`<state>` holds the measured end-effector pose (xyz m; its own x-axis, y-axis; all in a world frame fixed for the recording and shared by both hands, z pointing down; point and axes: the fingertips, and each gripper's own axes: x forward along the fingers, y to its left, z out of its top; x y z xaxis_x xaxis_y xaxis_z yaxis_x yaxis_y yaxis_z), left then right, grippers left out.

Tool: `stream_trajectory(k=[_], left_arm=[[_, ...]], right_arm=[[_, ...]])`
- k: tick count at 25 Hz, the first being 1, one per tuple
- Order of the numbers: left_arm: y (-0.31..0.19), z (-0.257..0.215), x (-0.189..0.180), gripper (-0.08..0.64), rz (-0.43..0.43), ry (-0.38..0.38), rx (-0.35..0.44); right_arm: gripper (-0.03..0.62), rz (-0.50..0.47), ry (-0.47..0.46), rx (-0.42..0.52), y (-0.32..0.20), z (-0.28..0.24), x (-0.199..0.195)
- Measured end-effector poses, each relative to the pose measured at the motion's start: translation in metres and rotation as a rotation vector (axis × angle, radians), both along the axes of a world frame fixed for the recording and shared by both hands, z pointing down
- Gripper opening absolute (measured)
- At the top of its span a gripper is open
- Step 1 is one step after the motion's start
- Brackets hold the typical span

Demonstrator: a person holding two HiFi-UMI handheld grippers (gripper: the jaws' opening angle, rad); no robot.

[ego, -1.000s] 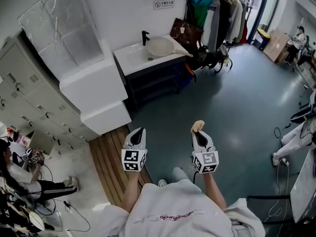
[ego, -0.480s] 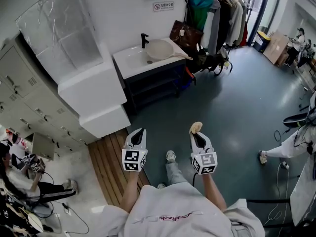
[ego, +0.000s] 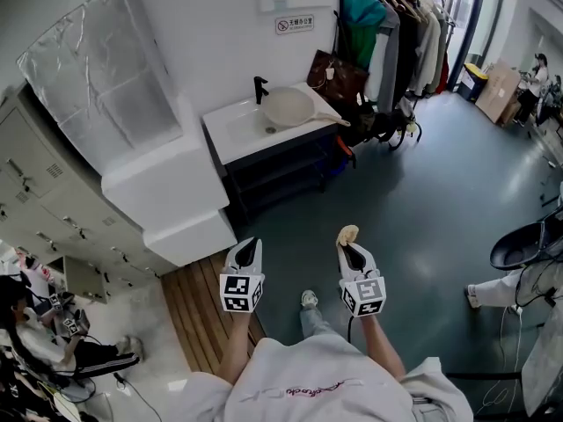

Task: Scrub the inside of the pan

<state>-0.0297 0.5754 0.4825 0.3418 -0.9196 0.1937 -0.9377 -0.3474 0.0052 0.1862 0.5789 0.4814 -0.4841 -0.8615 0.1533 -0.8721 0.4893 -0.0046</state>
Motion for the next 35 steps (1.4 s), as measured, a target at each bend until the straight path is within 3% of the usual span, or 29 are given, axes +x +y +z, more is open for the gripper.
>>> stream_trajectory(k=[16,35], left_arm=[[-0.13,-0.004,0.006,0.0,0.0,0.005,-0.035],[-0.272,-0.014,0.051,0.0,-0.016,-0.005,-0.015]], right_arm=[[0.023,-0.027,-0.006,-0.023,-0.133,-0.009,-0.007],[0.023,-0.07,-0.006,-0.021,-0.277,-0.01,0.029]])
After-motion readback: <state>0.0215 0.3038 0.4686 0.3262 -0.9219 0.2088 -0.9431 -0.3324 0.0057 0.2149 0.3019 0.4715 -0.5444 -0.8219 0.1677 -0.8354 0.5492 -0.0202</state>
